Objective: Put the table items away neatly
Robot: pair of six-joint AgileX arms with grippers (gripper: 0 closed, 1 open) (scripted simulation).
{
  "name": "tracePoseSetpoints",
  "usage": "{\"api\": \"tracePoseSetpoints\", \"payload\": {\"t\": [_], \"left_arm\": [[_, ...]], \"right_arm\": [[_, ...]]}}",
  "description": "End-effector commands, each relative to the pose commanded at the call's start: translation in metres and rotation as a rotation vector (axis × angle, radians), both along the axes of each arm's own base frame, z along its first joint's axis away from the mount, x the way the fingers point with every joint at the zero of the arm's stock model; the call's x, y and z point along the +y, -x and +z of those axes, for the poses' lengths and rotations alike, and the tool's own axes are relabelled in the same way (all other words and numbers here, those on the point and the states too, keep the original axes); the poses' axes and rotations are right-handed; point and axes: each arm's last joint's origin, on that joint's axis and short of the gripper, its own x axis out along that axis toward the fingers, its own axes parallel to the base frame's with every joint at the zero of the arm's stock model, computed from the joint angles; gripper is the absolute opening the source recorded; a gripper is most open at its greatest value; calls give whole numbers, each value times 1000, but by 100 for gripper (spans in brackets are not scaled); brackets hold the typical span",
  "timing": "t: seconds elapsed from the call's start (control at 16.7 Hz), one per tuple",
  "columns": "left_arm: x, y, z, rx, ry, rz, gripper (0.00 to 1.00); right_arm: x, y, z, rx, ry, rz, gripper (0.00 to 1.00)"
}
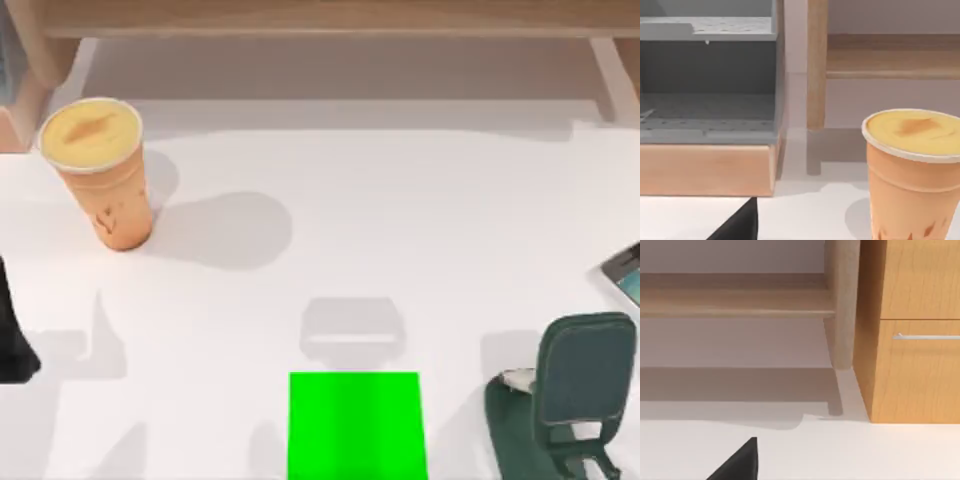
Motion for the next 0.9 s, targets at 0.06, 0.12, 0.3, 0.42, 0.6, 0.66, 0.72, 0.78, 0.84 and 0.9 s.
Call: {"api": "tracePoseSetpoints", "payload": {"t": [0.06,0.12,0.3,0.42,0.6,0.66,0.72,0.78,0.84,0.9], "left_arm": [[0,0,0,0,0,0,100],[0,0,0,0,0,0,100],[0,0,0,0,0,0,100],[0,0,0,0,0,0,100],[0,0,0,0,0,0,100],[0,0,0,0,0,0,100],[0,0,0,0,0,0,100],[0,0,0,0,0,0,100],[0,0,0,0,0,0,100],[0,0,0,0,0,0,100]], "right_arm": [[0,0,0,0,0,0,100],[0,0,0,1,1,0,100],[0,-1,5,77,55,3,100],[0,-4,10,193,133,11,100],[-1,-13,16,458,285,58,100],[-1,-17,18,550,337,85,100],[-1,-21,21,637,390,117,100],[-1,-26,24,724,441,156,100],[-1,-31,26,812,490,200,100],[-2,-36,28,896,535,248,100]]}}
